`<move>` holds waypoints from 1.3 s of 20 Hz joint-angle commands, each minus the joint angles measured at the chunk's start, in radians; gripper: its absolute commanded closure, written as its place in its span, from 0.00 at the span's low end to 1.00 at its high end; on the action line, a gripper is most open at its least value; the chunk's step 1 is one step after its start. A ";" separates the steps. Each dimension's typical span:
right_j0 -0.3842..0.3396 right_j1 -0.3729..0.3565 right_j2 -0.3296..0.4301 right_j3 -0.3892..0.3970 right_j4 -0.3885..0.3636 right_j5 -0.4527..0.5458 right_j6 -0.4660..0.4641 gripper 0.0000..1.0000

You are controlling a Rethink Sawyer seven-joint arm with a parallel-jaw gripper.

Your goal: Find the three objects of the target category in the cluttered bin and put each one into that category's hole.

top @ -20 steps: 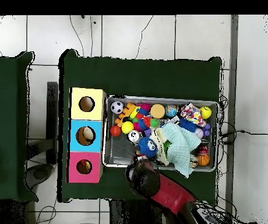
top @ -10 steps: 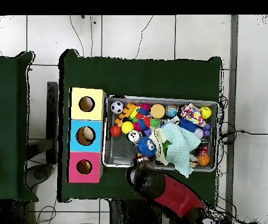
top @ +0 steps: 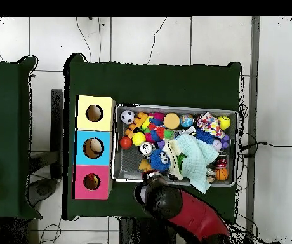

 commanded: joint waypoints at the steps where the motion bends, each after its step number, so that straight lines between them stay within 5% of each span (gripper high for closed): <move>1: -0.009 -0.080 0.067 -0.077 0.011 0.116 0.017 1.00; 6: -0.007 -0.055 0.068 -0.066 0.000 0.036 0.027 1.00; 11: 0.067 0.067 -0.043 -0.145 -0.088 -0.126 0.049 1.00; 12: 0.071 0.077 -0.048 -0.154 -0.095 -0.147 0.042 0.00; 26: 0.083 0.161 -0.039 -0.187 -0.059 -0.320 0.091 0.00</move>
